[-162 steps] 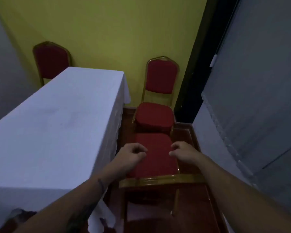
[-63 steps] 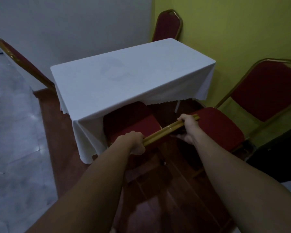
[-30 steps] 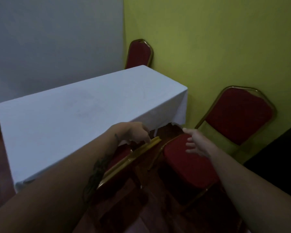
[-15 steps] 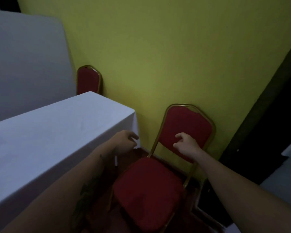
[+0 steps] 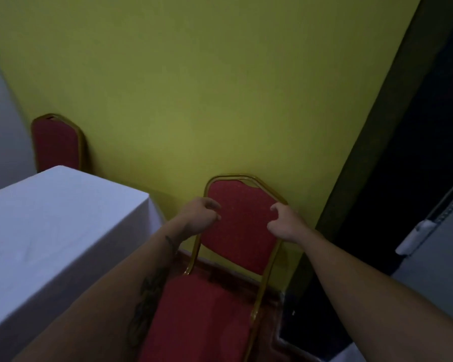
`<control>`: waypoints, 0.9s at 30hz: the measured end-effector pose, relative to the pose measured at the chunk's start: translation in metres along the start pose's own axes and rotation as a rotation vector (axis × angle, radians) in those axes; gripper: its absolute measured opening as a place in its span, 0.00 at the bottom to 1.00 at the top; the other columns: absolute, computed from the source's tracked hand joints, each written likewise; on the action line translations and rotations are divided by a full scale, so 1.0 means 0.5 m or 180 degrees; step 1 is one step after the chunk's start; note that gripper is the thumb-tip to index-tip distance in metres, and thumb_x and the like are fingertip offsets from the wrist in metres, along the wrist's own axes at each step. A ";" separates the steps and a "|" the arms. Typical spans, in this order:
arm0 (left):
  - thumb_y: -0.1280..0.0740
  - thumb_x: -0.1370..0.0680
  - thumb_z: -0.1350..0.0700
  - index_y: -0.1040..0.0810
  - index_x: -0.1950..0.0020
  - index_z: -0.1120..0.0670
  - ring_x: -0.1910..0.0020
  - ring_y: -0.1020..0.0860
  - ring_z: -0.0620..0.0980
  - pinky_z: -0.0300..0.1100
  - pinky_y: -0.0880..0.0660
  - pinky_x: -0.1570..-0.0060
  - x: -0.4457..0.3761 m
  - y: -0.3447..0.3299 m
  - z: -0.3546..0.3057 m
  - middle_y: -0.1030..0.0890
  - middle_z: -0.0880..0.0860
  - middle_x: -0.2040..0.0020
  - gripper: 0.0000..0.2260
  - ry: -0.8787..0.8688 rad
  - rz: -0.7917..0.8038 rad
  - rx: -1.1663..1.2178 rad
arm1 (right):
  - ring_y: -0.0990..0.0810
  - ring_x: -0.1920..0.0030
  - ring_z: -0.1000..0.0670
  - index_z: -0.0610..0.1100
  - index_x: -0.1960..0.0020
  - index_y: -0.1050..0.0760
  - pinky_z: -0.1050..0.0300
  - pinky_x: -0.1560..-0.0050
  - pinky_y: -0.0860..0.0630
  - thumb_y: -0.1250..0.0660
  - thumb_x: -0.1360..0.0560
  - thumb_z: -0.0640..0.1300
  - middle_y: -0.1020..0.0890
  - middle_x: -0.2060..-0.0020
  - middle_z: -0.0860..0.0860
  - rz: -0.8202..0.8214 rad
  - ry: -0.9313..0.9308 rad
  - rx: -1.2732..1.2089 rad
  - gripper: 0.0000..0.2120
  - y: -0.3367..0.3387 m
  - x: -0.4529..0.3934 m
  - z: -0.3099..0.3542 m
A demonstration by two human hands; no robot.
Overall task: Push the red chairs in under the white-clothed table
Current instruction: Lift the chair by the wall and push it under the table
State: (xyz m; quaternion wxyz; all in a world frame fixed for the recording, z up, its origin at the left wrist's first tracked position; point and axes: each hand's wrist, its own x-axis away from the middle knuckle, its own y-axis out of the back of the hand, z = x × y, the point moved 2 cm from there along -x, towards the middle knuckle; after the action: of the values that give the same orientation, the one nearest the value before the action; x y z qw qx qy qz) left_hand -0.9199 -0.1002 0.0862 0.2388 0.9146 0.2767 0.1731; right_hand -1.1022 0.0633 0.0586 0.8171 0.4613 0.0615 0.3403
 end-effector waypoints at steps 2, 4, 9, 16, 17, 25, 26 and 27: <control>0.33 0.22 0.61 0.18 0.43 0.54 0.51 0.23 0.53 0.42 0.28 0.54 -0.057 -0.001 -0.006 0.17 0.57 0.43 0.10 -0.0025 0.0002 -0.0014 | 0.26 0.32 0.42 0.45 0.22 0.33 0.47 0.36 0.23 0.34 0.27 0.43 0.29 0.26 0.44 -0.0028 -0.0089 0.0048 0.34 0.013 -0.038 -0.001; 0.35 0.22 0.61 0.18 0.50 0.52 0.55 0.23 0.54 0.45 0.28 0.56 -0.112 0.002 -0.010 0.17 0.55 0.50 0.07 -0.0009 0.0015 -0.0025 | 0.26 0.31 0.42 0.46 0.22 0.33 0.47 0.35 0.24 0.34 0.28 0.44 0.29 0.27 0.45 -0.0066 -0.0173 0.0132 0.34 0.026 -0.071 0.002; 0.37 0.24 0.60 0.21 0.59 0.56 0.63 0.26 0.56 0.48 0.28 0.63 -0.234 0.009 -0.019 0.21 0.58 0.61 0.07 0.0124 -0.0222 -0.0232 | 0.28 0.29 0.40 0.46 0.21 0.35 0.45 0.32 0.25 0.35 0.27 0.44 0.29 0.26 0.44 -0.0118 -0.0387 0.0269 0.35 0.039 -0.150 0.003; 0.36 0.25 0.53 0.23 0.53 0.62 0.57 0.24 0.59 0.47 0.29 0.58 -0.377 -0.034 -0.030 0.22 0.60 0.53 0.11 0.0519 -0.0536 -0.0490 | 0.30 0.28 0.39 0.46 0.20 0.36 0.42 0.32 0.26 0.34 0.27 0.44 0.30 0.26 0.43 -0.0025 -0.0387 0.0560 0.35 0.026 -0.277 -0.015; 0.36 0.24 0.53 0.23 0.52 0.61 0.57 0.24 0.59 0.46 0.29 0.57 -0.396 -0.045 -0.034 0.22 0.59 0.53 0.11 0.0571 -0.0590 -0.0467 | 0.30 0.28 0.39 0.46 0.21 0.36 0.41 0.32 0.26 0.34 0.27 0.44 0.30 0.26 0.43 -0.0023 -0.0365 0.0636 0.35 0.026 -0.302 -0.021; 0.34 0.34 0.39 0.23 0.34 0.61 0.44 0.19 0.61 0.47 0.24 0.45 -0.576 -0.165 -0.036 0.18 0.60 0.38 0.35 0.1486 -0.1175 0.0624 | 0.26 0.29 0.39 0.46 0.22 0.36 0.47 0.33 0.26 0.31 0.23 0.60 0.26 0.27 0.43 0.0486 -0.0225 0.0331 0.35 -0.003 -0.494 -0.118; 0.32 0.34 0.37 0.29 0.29 0.62 0.38 0.21 0.64 0.51 0.24 0.39 -0.600 -0.185 -0.040 0.22 0.62 0.33 0.41 0.1656 -0.1258 0.0833 | 0.25 0.30 0.39 0.45 0.24 0.32 0.47 0.33 0.26 0.30 0.23 0.61 0.24 0.28 0.43 0.0535 -0.0175 0.0292 0.34 -0.011 -0.509 -0.131; 0.29 0.33 0.36 0.35 0.24 0.63 0.33 0.24 0.65 0.54 0.26 0.35 -0.621 -0.205 -0.049 0.26 0.64 0.29 0.46 0.1813 -0.1333 0.0992 | 0.22 0.33 0.40 0.45 0.27 0.29 0.47 0.35 0.24 0.30 0.24 0.62 0.21 0.31 0.43 0.0522 -0.0087 0.0304 0.32 -0.019 -0.517 -0.142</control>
State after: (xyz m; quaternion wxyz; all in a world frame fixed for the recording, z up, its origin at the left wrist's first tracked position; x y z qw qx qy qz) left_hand -1.2187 -0.1993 -0.0054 0.0407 0.7789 0.5357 0.3235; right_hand -1.3237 -0.0476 -0.0444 0.7644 0.5077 0.0285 0.3964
